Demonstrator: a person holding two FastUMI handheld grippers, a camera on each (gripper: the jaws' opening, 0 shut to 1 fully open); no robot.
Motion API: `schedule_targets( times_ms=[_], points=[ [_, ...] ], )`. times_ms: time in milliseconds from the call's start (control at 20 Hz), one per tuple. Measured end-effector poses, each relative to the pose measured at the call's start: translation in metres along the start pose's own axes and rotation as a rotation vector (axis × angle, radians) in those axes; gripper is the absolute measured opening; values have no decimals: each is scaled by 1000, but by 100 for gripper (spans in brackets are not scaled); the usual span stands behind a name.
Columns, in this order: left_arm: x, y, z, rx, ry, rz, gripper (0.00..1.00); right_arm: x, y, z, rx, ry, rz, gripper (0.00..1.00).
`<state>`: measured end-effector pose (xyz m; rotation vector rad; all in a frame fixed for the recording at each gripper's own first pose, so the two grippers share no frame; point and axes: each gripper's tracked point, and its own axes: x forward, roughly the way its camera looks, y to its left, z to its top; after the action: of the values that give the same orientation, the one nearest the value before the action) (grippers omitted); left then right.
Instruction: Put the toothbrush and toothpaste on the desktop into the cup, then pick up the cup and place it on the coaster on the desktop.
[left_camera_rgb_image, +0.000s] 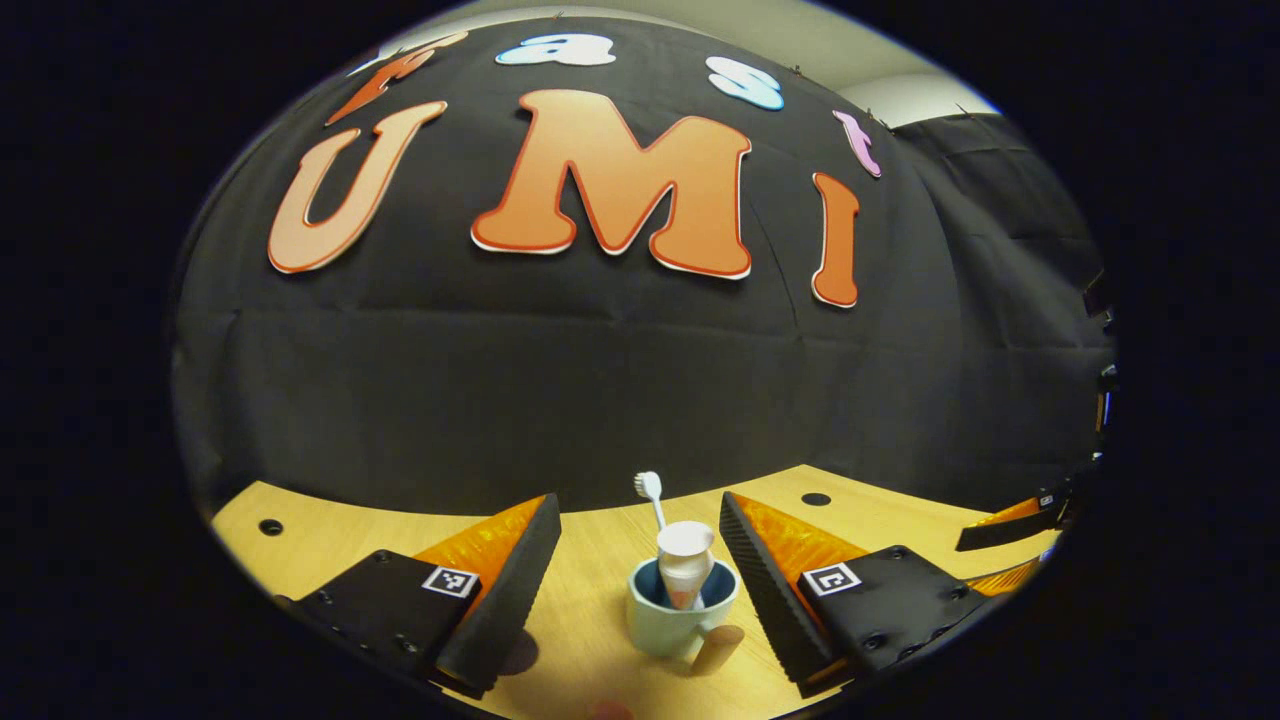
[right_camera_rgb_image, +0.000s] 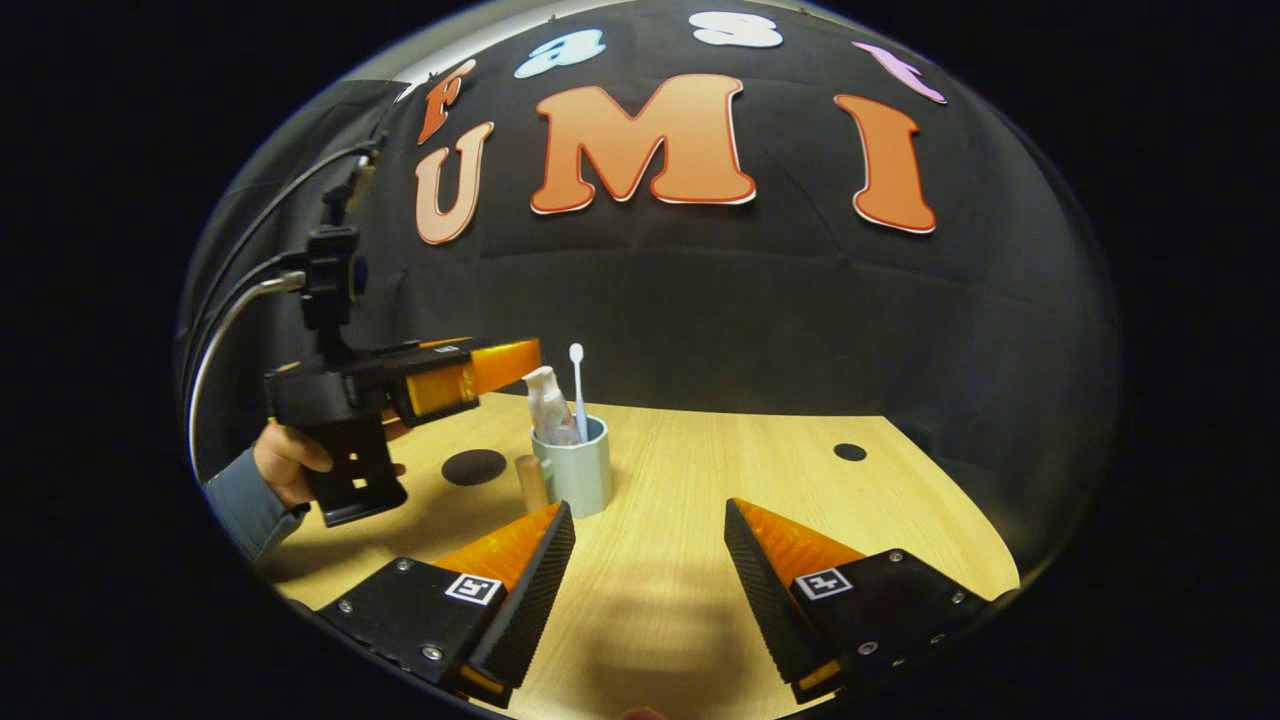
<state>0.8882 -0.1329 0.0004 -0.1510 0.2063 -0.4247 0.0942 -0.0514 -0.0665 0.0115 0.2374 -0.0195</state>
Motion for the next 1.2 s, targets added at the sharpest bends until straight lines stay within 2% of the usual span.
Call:
schedule_targets(
  times_ms=[150,250,300,450,750,1050,1200],
  points=[
    [-36,20,12,17,27,51,100,15,25,10,-10,19,30,91],
    [-60,35,0,17,105,101,100,28,37,14,-4,52,20,91],
    [-73,38,-7,-6,134,103,100,35,45,16,-6,70,25,91],
    [-111,60,-14,-26,159,165,100,47,63,27,-17,103,30,91],
    [-171,99,-15,25,172,266,100,78,71,27,-34,205,13,91],
    [-206,117,-26,29,202,319,100,98,64,7,-13,359,-24,91],
    [-209,117,-39,11,237,311,100,106,60,1,9,420,-36,91]
  ],
)
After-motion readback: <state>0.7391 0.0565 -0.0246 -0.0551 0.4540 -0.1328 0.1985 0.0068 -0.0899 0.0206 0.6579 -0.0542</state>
